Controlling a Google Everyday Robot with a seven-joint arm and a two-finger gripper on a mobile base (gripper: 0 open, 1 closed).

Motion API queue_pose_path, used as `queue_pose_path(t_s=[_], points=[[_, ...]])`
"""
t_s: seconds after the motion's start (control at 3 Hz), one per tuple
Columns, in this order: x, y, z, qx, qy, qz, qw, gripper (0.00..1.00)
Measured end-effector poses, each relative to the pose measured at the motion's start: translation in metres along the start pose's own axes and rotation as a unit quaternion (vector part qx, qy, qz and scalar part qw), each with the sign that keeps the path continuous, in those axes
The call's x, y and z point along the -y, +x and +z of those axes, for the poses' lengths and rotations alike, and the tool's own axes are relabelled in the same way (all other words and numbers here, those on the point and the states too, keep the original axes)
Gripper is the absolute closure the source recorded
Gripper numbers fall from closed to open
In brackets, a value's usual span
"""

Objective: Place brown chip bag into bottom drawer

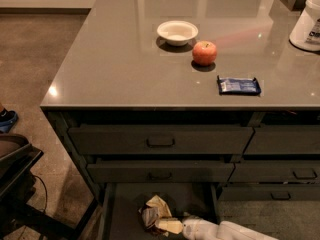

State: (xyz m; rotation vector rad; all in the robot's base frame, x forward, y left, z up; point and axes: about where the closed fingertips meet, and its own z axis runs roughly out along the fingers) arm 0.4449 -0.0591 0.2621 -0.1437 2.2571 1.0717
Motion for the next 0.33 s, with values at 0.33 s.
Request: queue_pose_path(t_s=[0.33], points=[[0.0,0.0,0.0,0.0,0.0,0.0,1.0,0.0]])
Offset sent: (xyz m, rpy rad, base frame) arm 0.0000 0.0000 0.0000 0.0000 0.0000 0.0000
